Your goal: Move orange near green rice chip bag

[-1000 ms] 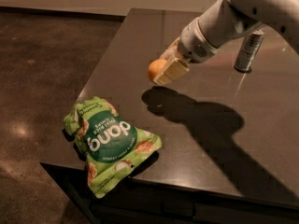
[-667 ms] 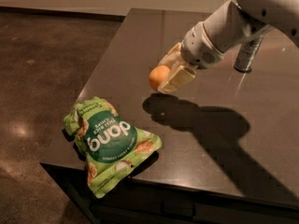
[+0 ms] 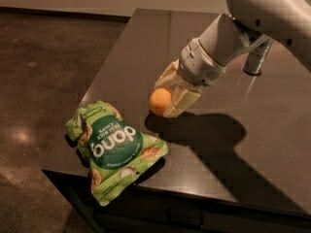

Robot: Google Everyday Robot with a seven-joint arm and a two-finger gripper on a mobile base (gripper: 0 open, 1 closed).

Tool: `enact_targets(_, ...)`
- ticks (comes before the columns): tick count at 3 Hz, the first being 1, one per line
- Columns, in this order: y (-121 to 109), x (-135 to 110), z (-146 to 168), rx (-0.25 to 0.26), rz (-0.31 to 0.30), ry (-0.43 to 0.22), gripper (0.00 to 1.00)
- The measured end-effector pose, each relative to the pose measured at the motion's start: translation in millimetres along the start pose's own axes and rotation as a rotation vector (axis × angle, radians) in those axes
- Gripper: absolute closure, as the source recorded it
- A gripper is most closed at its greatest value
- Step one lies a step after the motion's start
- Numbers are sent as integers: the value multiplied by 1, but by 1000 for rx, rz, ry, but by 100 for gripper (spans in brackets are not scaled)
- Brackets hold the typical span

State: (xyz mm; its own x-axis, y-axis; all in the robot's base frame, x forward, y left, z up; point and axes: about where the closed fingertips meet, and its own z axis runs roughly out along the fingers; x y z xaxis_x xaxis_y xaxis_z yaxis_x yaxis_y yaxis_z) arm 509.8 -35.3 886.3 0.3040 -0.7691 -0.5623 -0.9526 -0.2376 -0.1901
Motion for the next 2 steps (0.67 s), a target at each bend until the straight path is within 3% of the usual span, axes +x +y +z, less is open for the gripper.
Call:
enact_targets(1,12,-1,12,-66,-78,34,82)
enact_targets(2,16,1,19,-104,-107,51,59)
